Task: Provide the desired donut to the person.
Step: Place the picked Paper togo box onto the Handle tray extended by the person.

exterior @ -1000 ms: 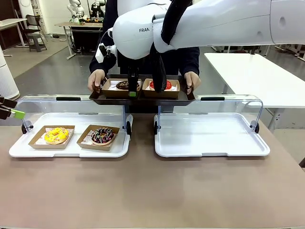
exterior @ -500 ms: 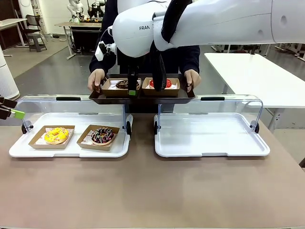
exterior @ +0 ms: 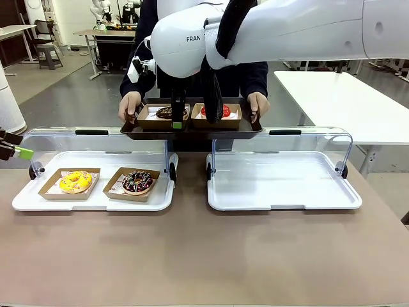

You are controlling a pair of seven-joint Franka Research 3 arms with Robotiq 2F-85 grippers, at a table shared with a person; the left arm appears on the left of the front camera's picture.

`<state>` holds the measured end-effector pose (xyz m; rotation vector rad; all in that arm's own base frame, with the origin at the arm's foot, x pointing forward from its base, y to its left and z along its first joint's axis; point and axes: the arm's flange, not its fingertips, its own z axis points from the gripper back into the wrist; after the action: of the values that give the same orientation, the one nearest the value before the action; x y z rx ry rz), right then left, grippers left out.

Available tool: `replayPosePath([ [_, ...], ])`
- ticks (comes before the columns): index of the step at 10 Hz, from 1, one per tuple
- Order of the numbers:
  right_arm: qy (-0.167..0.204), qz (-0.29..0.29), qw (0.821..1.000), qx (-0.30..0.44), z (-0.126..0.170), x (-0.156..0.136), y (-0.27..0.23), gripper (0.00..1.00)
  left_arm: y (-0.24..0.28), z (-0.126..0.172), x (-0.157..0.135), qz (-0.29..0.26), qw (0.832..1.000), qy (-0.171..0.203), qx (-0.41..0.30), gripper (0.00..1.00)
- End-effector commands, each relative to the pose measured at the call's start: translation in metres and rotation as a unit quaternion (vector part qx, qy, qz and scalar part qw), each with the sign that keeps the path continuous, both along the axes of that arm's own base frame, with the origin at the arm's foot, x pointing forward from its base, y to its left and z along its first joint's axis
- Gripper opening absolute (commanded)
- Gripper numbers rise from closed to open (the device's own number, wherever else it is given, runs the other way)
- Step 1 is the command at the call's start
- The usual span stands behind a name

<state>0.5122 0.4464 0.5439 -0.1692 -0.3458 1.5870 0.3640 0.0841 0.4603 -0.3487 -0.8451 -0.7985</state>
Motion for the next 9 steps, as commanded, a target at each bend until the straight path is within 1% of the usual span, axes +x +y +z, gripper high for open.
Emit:
replayPosePath([
  [1,-0.002,0.004,1.0,-0.002,-0.001,0.0,-0.001,1.0,0.003,-0.003,0.001,-0.007,1.0,-0.007,-0.004,1.0],
  [3,0.0,0.0,1.0,0.0,0.0,0.0,0.0,1.0,0.003,-0.003,0.001,-0.007,1.0,-0.007,-0.004,1.0],
  [4,-0.008,0.008,0.999,0.038,0.035,-0.035,-0.043,1.0,0.003,-0.003,0.001,-0.007,1.0,-0.007,-0.004,1.0],
  [5,-0.011,0.006,0.998,0.059,0.052,-0.064,-0.086,1.0,0.003,-0.003,0.001,-0.007,1.0,-0.007,-0.004,1.0],
  [6,-0.006,0.006,0.997,0.081,0.058,-0.087,-0.128,1.0,0.003,-0.003,0.001,-0.007,1.0,-0.007,-0.004,1.0],
  [7,-0.011,-0.003,0.993,0.117,0.057,-0.102,-0.17,1.0,0.003,-0.003,0.001,-0.007,1.0,-0.007,-0.004,1.0],
  [9,-0.035,-0.03,0.981,0.19,0.041,-0.125,-0.256,1.0,0.003,-0.003,0.001,-0.007,1.0,-0.007,-0.004,1.0],
])
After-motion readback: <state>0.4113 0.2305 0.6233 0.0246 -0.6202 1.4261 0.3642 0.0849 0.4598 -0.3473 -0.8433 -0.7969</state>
